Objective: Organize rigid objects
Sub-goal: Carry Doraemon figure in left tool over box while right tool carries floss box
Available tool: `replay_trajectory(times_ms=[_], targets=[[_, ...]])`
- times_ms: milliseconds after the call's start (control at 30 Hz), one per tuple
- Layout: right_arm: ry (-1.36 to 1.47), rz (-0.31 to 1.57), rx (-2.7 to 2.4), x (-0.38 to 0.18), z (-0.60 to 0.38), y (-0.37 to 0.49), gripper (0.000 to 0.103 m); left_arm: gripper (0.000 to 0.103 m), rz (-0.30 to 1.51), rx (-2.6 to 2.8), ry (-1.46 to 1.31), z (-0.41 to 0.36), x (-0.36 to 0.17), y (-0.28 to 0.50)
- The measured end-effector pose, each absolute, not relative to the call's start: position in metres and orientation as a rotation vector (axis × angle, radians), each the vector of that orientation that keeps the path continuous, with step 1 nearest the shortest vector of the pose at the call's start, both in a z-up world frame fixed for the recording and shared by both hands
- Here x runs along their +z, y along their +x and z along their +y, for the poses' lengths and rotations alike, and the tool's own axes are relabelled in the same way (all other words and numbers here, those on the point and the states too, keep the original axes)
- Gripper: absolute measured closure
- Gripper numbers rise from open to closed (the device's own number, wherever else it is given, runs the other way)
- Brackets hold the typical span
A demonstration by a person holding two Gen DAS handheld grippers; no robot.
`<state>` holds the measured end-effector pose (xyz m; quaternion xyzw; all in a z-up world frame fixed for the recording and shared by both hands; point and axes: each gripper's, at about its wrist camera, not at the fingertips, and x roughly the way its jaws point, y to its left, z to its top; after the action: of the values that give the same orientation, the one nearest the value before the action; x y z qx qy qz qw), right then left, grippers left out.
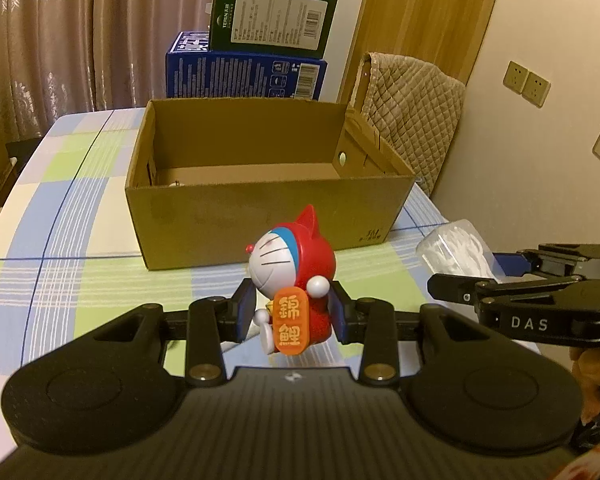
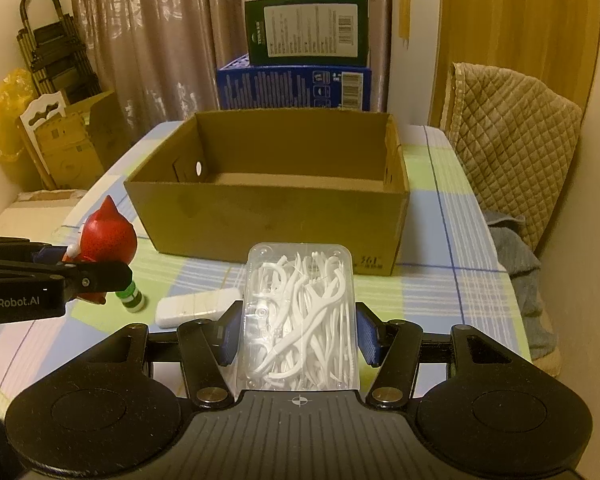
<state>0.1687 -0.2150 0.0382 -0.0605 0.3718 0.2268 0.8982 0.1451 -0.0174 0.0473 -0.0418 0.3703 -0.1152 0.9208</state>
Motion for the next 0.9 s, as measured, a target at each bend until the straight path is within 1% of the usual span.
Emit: replay_trajectory(times_ms=[533, 900], targets=[[-0.137, 0.721, 0.518, 0.069, -0.200, 0.224, 0.050, 0.070, 0.733, -0.261, -0.088, -0.009, 0.074, 0.200], [-0.162, 0.694, 0.534, 0.091, -0.178, 0.301, 0.050, 0.070, 0.706, -0.266, -0.068, 0.002, 0.101, 0.277]])
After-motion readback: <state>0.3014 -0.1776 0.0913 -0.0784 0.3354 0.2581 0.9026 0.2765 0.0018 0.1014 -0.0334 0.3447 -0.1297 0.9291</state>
